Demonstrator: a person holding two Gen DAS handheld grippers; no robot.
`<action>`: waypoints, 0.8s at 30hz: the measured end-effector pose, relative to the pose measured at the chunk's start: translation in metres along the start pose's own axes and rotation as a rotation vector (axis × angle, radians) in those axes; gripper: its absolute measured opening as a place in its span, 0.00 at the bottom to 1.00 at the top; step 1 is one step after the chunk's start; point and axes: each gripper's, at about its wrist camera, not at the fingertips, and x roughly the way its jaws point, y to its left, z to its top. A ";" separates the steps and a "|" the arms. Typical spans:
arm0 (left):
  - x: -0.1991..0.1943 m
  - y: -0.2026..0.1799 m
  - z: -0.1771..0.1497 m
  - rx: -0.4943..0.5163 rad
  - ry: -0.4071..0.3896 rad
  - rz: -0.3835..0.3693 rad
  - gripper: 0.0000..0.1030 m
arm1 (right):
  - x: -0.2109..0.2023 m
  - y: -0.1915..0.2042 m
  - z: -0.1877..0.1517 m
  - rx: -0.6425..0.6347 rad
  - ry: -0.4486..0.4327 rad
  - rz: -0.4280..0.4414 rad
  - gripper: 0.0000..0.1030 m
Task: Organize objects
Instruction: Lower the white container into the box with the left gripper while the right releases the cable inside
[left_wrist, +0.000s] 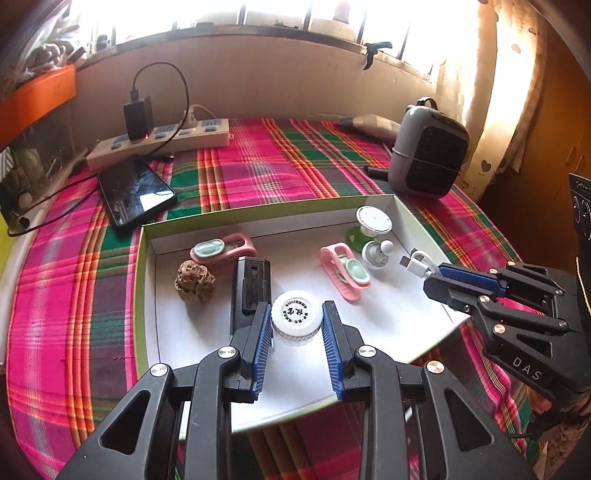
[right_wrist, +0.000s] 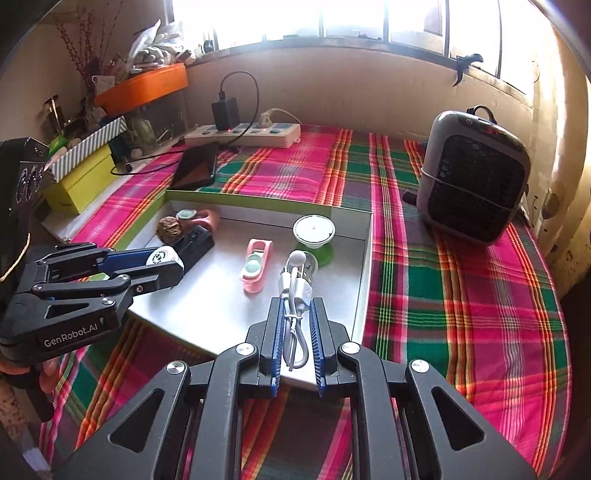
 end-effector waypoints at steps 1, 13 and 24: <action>0.002 0.000 0.000 0.002 0.001 0.000 0.25 | 0.003 0.000 0.000 -0.001 0.007 -0.001 0.14; 0.021 -0.001 0.008 0.026 0.027 0.013 0.25 | 0.030 -0.003 0.003 -0.021 0.073 0.002 0.14; 0.031 -0.001 0.014 0.050 0.032 0.038 0.25 | 0.039 -0.006 0.009 -0.024 0.077 -0.001 0.14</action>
